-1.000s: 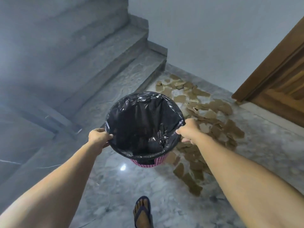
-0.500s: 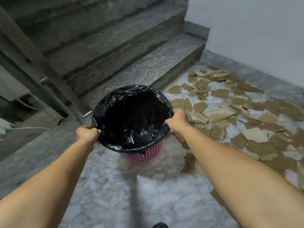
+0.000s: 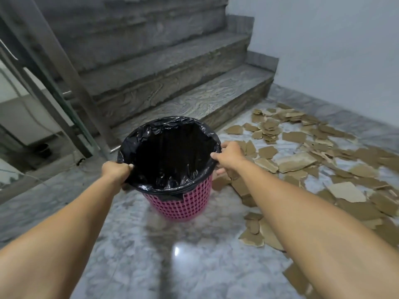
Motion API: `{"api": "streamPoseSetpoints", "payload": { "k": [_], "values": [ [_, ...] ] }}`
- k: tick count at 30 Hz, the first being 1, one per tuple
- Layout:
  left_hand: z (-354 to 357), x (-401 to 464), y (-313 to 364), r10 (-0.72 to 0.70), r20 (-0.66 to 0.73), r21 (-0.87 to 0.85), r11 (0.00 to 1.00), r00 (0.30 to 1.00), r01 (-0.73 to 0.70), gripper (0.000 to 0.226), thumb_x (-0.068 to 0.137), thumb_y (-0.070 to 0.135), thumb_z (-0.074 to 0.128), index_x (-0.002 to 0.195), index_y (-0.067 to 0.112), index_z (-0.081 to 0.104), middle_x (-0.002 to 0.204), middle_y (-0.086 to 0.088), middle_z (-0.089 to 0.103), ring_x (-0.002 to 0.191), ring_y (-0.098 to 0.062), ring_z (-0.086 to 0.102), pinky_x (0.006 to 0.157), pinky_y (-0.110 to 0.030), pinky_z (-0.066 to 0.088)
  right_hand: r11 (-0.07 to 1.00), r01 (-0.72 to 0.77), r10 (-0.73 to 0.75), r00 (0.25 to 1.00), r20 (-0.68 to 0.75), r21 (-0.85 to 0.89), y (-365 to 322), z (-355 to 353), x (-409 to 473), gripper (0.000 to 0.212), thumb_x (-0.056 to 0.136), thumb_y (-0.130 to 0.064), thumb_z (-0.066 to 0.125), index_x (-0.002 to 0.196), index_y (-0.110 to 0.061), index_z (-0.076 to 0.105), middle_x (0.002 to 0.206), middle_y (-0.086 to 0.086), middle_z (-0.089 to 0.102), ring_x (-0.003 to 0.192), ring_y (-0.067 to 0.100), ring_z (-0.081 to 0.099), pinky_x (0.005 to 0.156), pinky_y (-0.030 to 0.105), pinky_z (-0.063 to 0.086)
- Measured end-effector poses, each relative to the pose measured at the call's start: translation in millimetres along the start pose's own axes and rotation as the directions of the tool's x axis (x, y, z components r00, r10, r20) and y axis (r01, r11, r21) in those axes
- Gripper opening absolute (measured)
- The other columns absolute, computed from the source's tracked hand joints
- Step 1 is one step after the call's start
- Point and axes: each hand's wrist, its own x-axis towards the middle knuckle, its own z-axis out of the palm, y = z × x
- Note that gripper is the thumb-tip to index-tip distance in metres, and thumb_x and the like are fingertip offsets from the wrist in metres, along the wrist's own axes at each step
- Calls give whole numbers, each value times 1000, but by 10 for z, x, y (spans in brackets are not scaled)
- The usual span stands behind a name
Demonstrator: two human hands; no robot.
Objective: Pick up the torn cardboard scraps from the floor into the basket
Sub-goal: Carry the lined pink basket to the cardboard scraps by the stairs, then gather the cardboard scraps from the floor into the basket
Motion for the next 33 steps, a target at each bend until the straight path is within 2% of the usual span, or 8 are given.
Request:
{"api": "streamPoseSetpoints", "payload": {
  "k": [4,6,11,15,20,26,30,33],
  "values": [
    [24,-415,147,107,-73,463,884,992,-61,74,72,49,76,123,1,53,131,-20,53,123,-38,47,104,-45,41,1000,19,-19,998,52,-10,-21,-219,-235,37,88,-15,70,121,-4,55,104,10,61,91,29,69,68,43,62],
    [89,-729,261,239,-79,592,793,968,-147,74,74,54,71,129,8,49,139,-19,45,131,-39,35,108,-51,33,997,27,-23,998,66,-69,40,-386,-406,34,87,-15,71,116,-3,57,105,15,63,87,31,69,71,44,61],
    [503,-1457,513,557,112,520,673,823,-527,49,83,40,67,123,14,61,125,-10,60,122,-30,49,103,-43,40,989,0,16,994,111,-145,442,-941,-768,31,88,-21,72,112,-4,61,98,12,66,86,28,70,76,44,61],
    [961,-1997,501,663,322,368,570,676,-735,28,83,23,66,109,12,68,105,-3,66,99,-22,61,87,-34,50,967,-99,124,988,95,-235,966,-1375,-919,29,84,-16,75,106,-4,61,100,14,66,78,22,69,70,43,61],
    [1689,-2349,288,425,678,415,452,600,-790,19,80,20,72,97,16,67,91,-3,65,77,-15,57,66,-28,45,921,-237,261,965,38,-308,1801,-1790,-1108,29,86,-16,74,107,-1,62,107,18,66,98,29,69,81,49,59],
    [2621,-2485,-292,171,861,443,207,478,-872,57,80,29,76,130,12,54,120,-7,60,107,-24,58,87,-29,47,858,-382,400,916,-22,-343,2981,-2017,-1336,26,82,-7,75,82,-19,52,97,14,64,85,24,66,71,40,58],
    [3104,-2592,-624,111,915,391,-19,387,-920,66,78,33,76,136,15,49,128,-8,58,115,-27,56,94,-32,47,752,-491,521,851,-59,-439,3577,-1968,-1461,28,77,-18,80,87,-9,56,80,10,59,70,24,60,62,34,52],
    [3421,-2588,-846,90,933,355,-96,347,-930,73,74,34,77,138,17,46,129,-10,55,113,-27,56,90,-32,48,689,-536,548,826,-134,-487,3961,-1860,-1463,50,68,-36,85,103,-8,63,97,9,67,85,27,63,67,30,48]
  ]
}}
